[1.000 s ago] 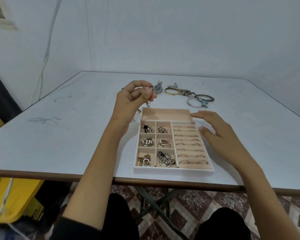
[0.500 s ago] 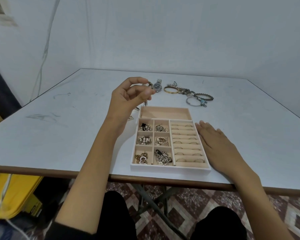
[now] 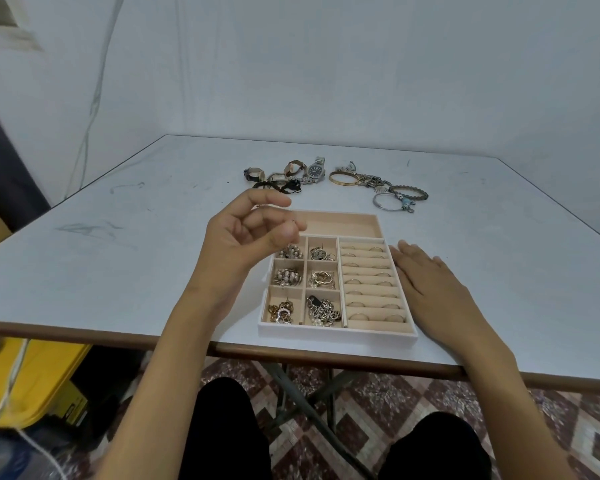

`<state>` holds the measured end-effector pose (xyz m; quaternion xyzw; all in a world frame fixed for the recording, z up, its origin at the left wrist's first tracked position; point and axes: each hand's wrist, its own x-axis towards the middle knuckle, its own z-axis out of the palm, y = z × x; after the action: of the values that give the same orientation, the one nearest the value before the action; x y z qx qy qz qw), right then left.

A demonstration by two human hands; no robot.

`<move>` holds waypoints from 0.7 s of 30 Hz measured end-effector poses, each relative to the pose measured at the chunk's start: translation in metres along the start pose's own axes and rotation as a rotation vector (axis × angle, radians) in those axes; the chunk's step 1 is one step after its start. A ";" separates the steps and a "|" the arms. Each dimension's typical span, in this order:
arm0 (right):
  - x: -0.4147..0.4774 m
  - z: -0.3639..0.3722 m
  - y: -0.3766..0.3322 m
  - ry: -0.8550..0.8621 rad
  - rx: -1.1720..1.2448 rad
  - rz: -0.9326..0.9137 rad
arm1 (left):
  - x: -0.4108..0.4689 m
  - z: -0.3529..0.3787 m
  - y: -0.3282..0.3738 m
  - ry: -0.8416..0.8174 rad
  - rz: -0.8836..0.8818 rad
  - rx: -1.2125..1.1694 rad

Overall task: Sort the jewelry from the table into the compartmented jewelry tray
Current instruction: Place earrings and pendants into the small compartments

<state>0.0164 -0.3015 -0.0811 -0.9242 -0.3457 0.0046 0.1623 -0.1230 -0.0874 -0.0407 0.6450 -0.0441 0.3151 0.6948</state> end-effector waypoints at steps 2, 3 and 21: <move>0.000 0.000 0.000 0.005 -0.001 -0.003 | -0.004 0.001 0.002 -0.007 -0.010 -0.003; 0.000 0.000 0.000 0.009 0.002 -0.003 | -0.006 0.001 0.003 -0.013 -0.012 0.002; 0.000 0.000 0.000 0.013 0.020 -0.003 | -0.024 -0.012 0.008 -0.050 -0.123 0.172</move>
<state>0.0166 -0.3019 -0.0808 -0.9220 -0.3461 0.0016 0.1736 -0.1502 -0.0862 -0.0473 0.7113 0.0052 0.2581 0.6538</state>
